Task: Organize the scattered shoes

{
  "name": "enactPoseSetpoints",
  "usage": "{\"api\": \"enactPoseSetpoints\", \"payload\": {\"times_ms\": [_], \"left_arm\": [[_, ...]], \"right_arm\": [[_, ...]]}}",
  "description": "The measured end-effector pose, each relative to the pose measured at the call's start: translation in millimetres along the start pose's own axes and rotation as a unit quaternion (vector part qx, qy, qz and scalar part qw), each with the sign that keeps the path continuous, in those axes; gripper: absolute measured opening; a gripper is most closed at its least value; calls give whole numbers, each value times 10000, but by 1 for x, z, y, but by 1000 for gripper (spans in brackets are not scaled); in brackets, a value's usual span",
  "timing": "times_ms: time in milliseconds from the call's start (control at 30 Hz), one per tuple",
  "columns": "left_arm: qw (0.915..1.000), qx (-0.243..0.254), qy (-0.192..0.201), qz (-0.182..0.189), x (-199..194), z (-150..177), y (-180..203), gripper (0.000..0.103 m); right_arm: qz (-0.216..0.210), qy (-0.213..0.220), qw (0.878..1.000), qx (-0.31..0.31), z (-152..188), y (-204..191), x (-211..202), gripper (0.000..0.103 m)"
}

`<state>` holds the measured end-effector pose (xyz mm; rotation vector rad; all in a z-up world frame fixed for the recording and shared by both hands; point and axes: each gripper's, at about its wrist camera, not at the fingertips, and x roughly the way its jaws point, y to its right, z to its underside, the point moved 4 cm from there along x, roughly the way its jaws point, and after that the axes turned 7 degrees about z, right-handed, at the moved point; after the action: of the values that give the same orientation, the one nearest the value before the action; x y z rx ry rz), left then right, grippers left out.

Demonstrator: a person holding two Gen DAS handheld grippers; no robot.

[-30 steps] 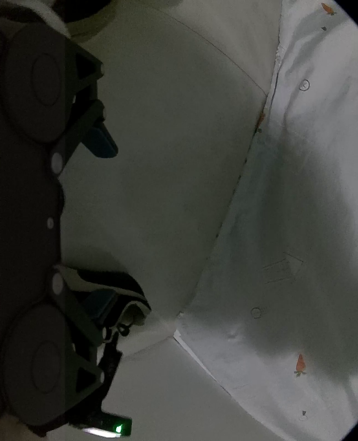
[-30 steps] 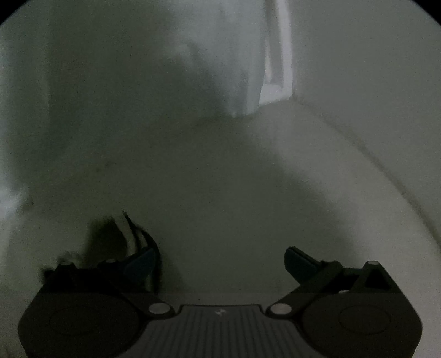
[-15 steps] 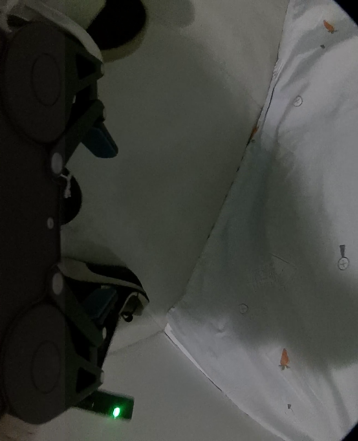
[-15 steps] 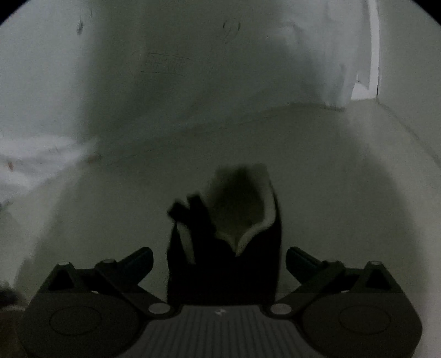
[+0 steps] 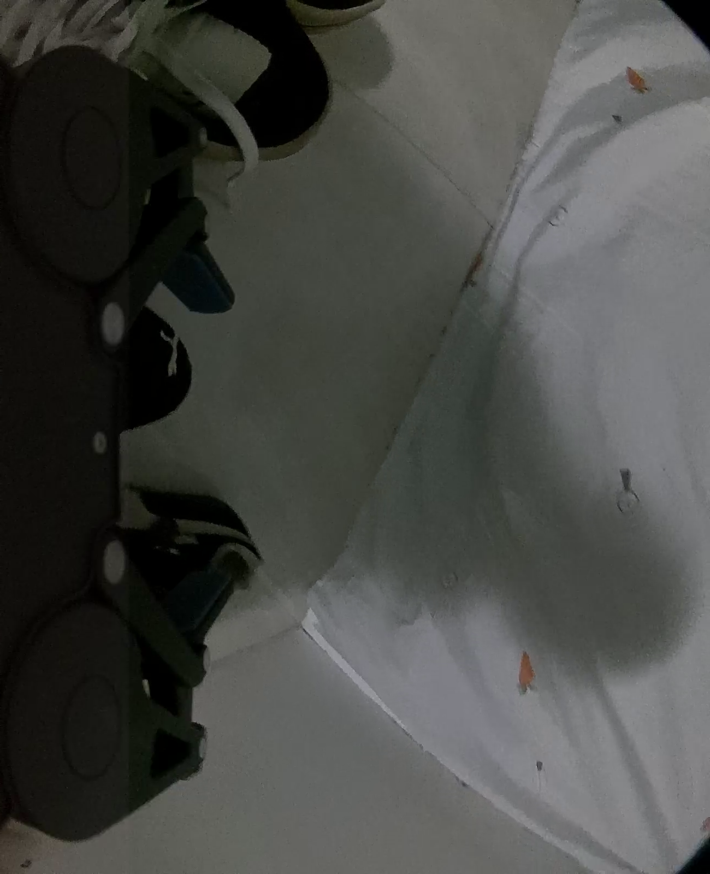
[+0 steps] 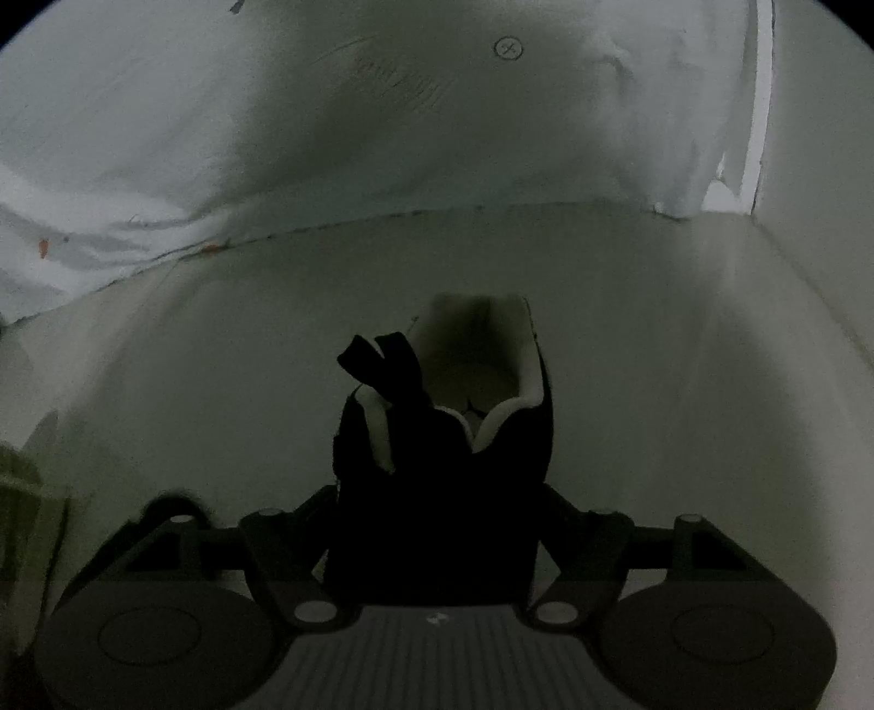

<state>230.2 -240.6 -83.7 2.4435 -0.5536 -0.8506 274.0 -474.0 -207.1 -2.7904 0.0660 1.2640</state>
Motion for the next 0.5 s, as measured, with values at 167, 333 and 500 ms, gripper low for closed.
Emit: {"api": "enactPoseSetpoints", "payload": {"times_ms": [167,333,500], "left_arm": [[9999,104,42,97,-17,14,8,102],[9997,159,3,173,-34,32,13,102],[9994,282,-37,208,-59,48,18,102]], "right_arm": [[-73,-66,9999,-114,27,-6,-24,75],[-146,-122,9995,-232,54,-12,-49,75],[-137,-198,9995,-209,76,-16,-70,75]]}}
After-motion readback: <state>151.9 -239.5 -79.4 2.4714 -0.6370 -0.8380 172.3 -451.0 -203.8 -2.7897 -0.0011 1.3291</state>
